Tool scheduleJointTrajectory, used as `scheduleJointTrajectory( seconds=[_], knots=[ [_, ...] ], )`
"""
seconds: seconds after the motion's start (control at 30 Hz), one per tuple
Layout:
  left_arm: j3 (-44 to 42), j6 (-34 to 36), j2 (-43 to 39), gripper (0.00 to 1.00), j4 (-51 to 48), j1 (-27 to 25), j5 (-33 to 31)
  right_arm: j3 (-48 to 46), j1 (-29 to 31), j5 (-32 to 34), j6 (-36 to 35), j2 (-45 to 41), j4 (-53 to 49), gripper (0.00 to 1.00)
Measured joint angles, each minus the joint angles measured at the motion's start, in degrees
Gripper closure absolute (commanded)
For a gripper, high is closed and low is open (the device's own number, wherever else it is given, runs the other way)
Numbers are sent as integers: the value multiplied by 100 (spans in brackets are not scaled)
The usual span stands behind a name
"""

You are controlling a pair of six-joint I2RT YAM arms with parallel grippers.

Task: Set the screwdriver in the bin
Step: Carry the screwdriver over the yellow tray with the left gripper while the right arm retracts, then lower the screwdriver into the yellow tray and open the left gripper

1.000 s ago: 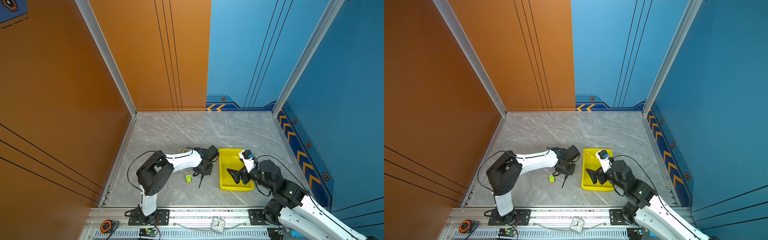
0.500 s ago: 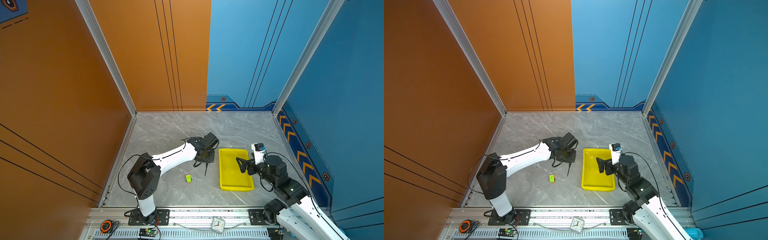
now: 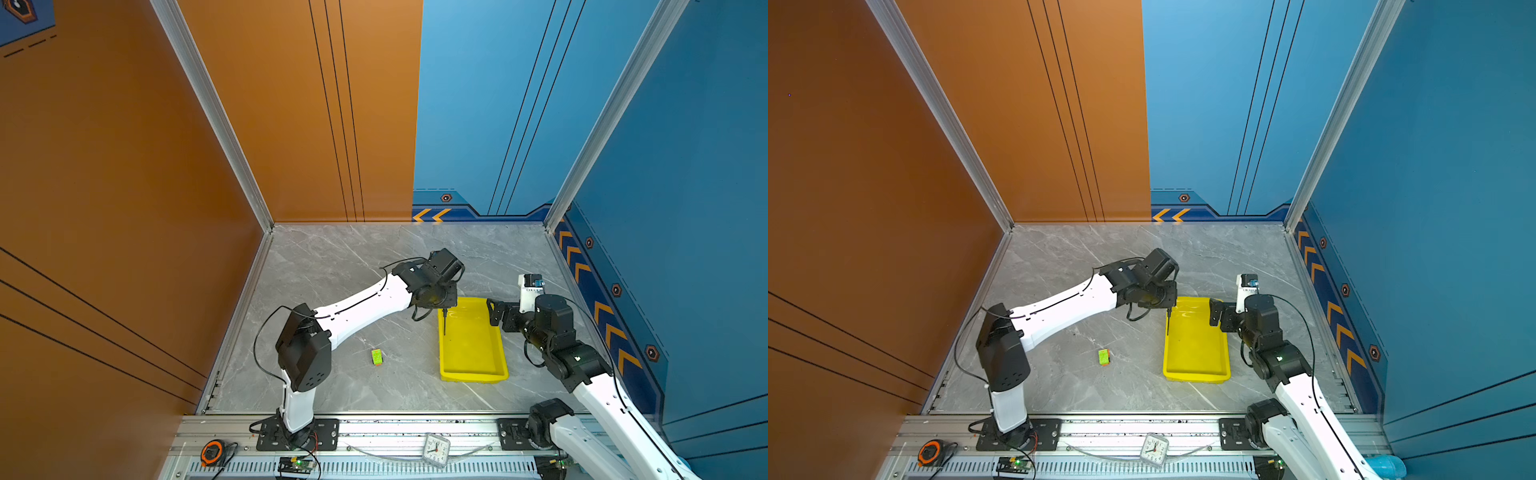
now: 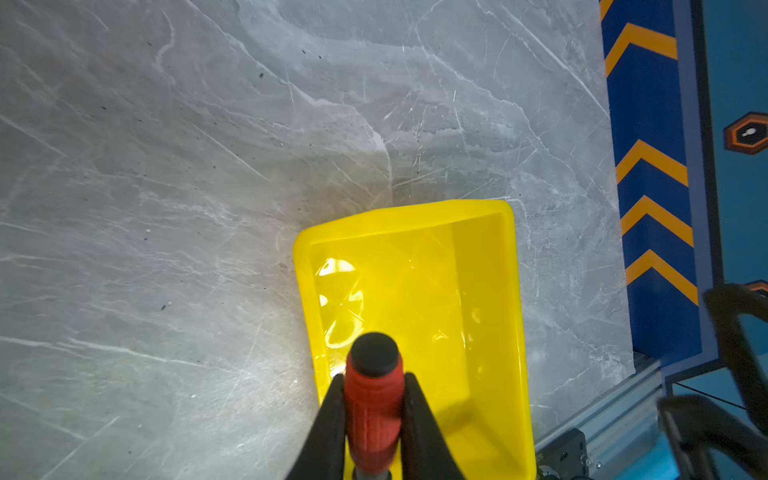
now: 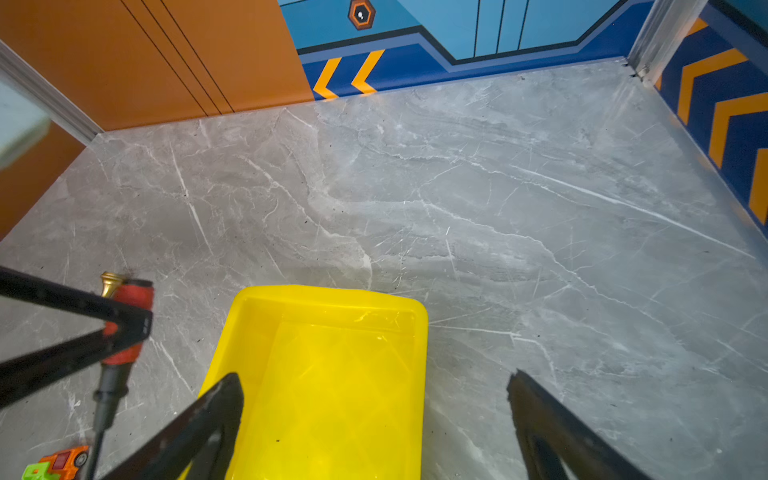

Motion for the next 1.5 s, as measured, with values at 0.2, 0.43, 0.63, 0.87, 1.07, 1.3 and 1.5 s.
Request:
scheduleJointTrajectory(
  seconds=[0.2,0.43,0.63,0.87,1.07,1.3,1.5],
  knots=[
    [382,-479,667,100,-22,-291,0,4,-341,131,-2,-28,-9,0],
    [750,-817,1220,100,-37,-498,4,2,-662,181,-17,-195,-13,0],
    [1106,-868,1749,100,-42,-529,2,2,-780,181,-17,-240,-68,0],
    [1233,-885,2109,99,-44,-533,-48,0,-822,181,-17,-260,-120,0],
    [1403,-887,2354,98,-37,-540,-70,0,-852,181,-20,-256,-118,0],
    [1405,-907,2455,93,-42,-570,-87,0,-859,181,-20,-249,-118,0],
    [1405,-916,2455,74,-42,-570,-90,-7,-885,210,-20,-251,-118,0]
  ],
)
